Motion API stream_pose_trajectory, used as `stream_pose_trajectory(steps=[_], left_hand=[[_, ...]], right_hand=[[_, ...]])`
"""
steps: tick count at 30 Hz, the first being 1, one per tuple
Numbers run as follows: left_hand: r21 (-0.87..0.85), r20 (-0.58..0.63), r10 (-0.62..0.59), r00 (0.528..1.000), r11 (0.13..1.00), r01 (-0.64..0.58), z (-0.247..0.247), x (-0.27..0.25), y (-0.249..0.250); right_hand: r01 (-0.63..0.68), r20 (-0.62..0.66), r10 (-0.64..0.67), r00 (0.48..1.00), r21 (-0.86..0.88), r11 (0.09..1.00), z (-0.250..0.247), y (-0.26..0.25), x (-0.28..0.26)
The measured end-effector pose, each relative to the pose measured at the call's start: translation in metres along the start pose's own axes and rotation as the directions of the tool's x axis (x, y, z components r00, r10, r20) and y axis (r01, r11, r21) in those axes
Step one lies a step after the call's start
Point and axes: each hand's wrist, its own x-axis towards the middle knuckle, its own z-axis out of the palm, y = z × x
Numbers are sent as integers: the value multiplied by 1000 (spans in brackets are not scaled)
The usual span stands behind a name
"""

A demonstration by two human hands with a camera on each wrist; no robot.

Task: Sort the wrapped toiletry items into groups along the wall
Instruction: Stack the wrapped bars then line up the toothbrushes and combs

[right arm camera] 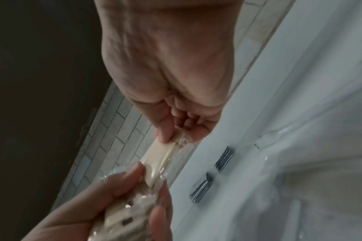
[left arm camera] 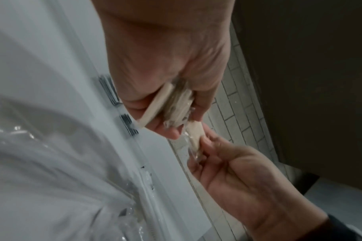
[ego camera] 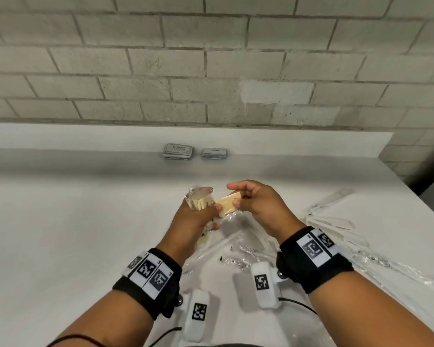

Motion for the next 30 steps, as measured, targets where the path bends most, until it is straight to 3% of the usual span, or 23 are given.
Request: stream_pose_trajectory(steps=[4, 8, 9, 10, 12, 13, 14, 15, 16, 17, 18, 19, 21, 22, 23, 24, 25, 27, 28, 30], left_hand=[[-19, -14, 21, 1000, 1000, -21, -1, 3, -1], [-52, -40, -5, 999, 999, 3, -7, 5, -6], [-80, -58, -17, 998, 997, 12, -10, 6, -7], [-119, -78, -27, 997, 993, 18, -14, 8, -8], [-192, -113, -51, 992, 981, 28, -22, 10, -7], [-210, -125, -61, 990, 977, 34, -25, 11, -6], [-211, -135, -67, 989, 977, 38, -28, 13, -6], [-202, -143, -70, 987, 979, 40, -29, 14, -6], [-191, -151, -70, 986, 981, 40, -30, 15, -7], [-182, -157, -68, 985, 983, 39, -29, 16, -7], [-171, -161, -63, 985, 985, 35, -28, 17, -7], [-155, -158, -57, 986, 987, 33, -27, 18, -6], [-110, -135, -42, 990, 994, 28, -24, 19, -3], [-81, -124, -32, 992, 996, 22, -24, 21, -2], [-49, -111, -23, 994, 999, 17, -24, 22, -1], [-13, -99, -15, 995, 1000, 14, -24, 23, -1], [33, -90, -13, 996, 999, 16, -24, 24, 0], [148, -67, -11, 998, 989, 21, -24, 27, 1], [209, -44, -7, 999, 978, 16, -23, 27, 1], [305, 10, 14, 1000, 952, -17, -20, 27, 1]], right_hand=[[-24, -128, 36, 991, 93, 995, 2, 5, 6], [-37, -175, 12, 984, -141, 989, -1, 5, 10], [-18, -169, 2, 986, -94, 995, -4, 2, 12], [4, -126, 4, 992, 62, 998, -9, -4, 12], [-12, 0, 14, 1000, 483, 875, -21, -19, 14], [-32, 49, 5, 999, 565, 824, -27, -22, 15], [-27, 68, -7, 998, 487, 873, -29, -24, 17], [7, 46, -17, 999, 212, 977, -29, -24, 20], [60, 21, -56, 998, -248, 967, -28, -20, 23], [88, 17, -97, 995, -609, 789, -25, -16, 24], [101, 32, -118, 993, -759, 643, -21, -14, 24], [97, 45, -96, 994, -741, 664, -19, -12, 24], [54, 90, -15, 996, -439, 897, -18, -9, 23], [9, 123, 26, 992, -280, 960, -16, -11, 21], [6, 146, 31, 989, -245, 970, -15, -12, 22], [22, 149, 29, 988, -327, 945, -14, -12, 24], [66, 147, 10, 989, -502, 862, -13, -12, 27], [165, 192, -26, 981, -752, 638, -9, -13, 30], [194, 231, -11, 973, -786, 587, -8, -13, 31], [196, 264, 23, 964, -769, 609, -3, -18, 32]])
